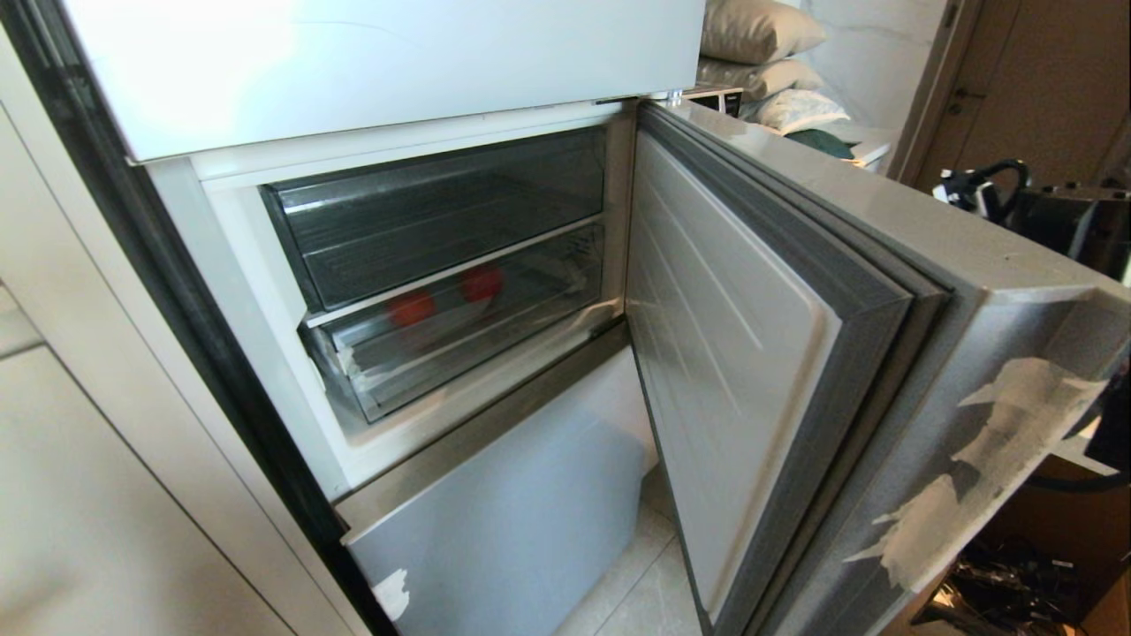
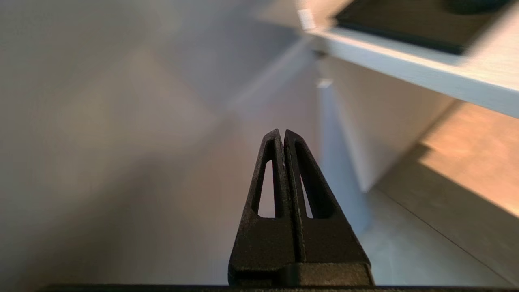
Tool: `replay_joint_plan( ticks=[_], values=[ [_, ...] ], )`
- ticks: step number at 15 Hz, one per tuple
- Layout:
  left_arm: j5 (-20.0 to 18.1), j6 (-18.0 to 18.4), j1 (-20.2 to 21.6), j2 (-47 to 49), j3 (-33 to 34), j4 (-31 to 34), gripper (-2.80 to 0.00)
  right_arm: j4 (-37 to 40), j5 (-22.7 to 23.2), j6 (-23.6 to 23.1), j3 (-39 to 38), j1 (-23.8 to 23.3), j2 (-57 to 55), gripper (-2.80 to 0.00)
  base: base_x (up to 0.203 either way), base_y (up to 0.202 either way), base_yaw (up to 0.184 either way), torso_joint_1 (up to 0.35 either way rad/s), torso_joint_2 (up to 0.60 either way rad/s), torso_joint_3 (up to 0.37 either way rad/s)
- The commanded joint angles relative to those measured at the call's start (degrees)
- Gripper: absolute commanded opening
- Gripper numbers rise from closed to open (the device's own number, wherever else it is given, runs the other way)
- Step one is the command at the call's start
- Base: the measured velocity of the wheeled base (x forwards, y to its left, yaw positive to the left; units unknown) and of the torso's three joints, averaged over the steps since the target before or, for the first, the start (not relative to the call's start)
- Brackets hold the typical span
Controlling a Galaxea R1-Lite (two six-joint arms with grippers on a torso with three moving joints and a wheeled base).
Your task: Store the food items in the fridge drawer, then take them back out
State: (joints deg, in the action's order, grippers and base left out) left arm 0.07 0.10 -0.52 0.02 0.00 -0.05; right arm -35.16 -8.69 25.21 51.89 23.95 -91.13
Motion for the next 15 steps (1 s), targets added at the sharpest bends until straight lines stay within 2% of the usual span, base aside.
replay_joint_plan(
  ticks=[1, 6, 7, 8, 10, 13, 15],
  values=[
    [0.0, 0.0, 0.0, 0.0, 0.0, 0.0, -2.80, -1.6, 3.6, -1.1, 3.4, 1.6, -7.3, -2.80, 0.000, 0.000, 0.000, 0.000, 0.00, 0.000],
    [0.0, 0.0, 0.0, 0.0, 0.0, 0.0, -2.80, -3.1, 10.1, -3.5, 19.4, 6.2, -23.3, -2.80, 0.000, 0.000, 0.000, 0.000, 0.00, 0.000],
    [0.0, 0.0, 0.0, 0.0, 0.0, 0.0, -2.80, -3.1, 13.3, -3.6, 22.4, 6.8, -26.3, -2.80, 0.000, 0.000, 0.000, 0.000, 0.00, 0.000],
    [0.0, 0.0, 0.0, 0.0, 0.0, 0.0, -2.80, -3.2, 18.6, -3.4, 24.4, 7.4, -28.0, -2.80, 0.000, 0.000, 0.000, 0.000, 0.00, 0.000],
    [0.0, 0.0, 0.0, 0.0, 0.0, 0.0, -2.80, -3.2, 25.1, -1.2, 25.6, 7.8, -28.5, -2.80, 0.000, 0.000, 0.000, 0.000, 0.00, 0.000],
    [0.0, 0.0, 0.0, 0.0, 0.0, 0.0, -2.80, -3.4, 26.2, 1.7, 24.0, 7.5, -26.4, -2.80, 0.000, 0.000, 0.000, 0.000, 0.00, 0.000],
    [0.0, 0.0, 0.0, 0.0, 0.0, 0.0, -2.80, -3.8, 26.2, 1.5, 17.7, 7.4, -21.1, -2.80, 0.000, 0.000, 0.000, 0.000, 0.00, 0.000]
  ],
)
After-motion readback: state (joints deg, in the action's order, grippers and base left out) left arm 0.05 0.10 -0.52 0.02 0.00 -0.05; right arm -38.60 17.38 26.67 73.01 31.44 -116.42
